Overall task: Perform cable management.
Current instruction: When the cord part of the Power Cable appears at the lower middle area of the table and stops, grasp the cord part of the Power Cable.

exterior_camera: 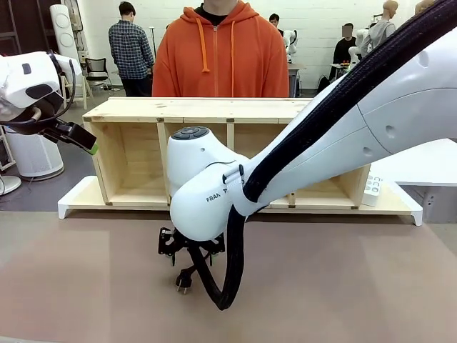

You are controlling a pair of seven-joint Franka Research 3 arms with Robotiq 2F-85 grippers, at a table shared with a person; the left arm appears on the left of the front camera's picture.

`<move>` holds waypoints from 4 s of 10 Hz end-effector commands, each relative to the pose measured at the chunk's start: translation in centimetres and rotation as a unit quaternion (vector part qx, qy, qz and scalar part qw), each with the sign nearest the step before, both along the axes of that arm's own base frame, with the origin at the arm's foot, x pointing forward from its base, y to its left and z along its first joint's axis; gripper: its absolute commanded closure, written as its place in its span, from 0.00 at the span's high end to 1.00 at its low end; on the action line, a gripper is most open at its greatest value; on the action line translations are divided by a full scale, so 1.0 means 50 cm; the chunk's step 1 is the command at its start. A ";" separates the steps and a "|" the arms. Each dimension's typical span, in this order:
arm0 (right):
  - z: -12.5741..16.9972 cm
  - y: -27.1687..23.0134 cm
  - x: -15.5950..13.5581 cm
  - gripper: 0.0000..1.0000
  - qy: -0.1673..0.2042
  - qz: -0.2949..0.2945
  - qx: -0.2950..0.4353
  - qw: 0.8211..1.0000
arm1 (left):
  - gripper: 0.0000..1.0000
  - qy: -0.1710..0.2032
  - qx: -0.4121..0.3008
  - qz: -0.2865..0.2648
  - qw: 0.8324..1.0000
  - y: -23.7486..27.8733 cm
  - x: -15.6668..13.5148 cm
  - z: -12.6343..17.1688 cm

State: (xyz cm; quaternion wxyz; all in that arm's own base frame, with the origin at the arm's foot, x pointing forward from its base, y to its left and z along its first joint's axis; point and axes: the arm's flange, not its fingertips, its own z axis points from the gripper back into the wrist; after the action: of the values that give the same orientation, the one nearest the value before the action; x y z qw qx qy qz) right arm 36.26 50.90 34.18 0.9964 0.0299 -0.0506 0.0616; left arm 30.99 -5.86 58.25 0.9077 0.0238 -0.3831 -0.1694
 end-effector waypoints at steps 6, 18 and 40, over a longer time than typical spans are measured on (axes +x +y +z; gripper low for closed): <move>0.009 0.011 0.006 1.00 -0.003 0.000 0.001 1.000 | 1.00 -0.005 -0.001 0.003 1.000 0.001 0.001 0.001; -0.029 0.032 0.015 1.00 0.038 -0.049 -0.002 0.998 | 1.00 -0.005 -0.001 0.003 1.000 0.001 0.001 0.001; -0.068 0.039 0.067 0.00 0.045 -0.113 -0.019 0.992 | 1.00 -0.005 -0.001 0.003 1.000 0.001 0.001 0.001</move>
State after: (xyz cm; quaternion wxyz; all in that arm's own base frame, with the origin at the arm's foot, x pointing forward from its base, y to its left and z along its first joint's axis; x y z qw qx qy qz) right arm 39.26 52.24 30.89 0.9994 0.0056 -0.0115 -0.0320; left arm 30.99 -5.86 58.25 0.9077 0.0238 -0.3831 -0.1694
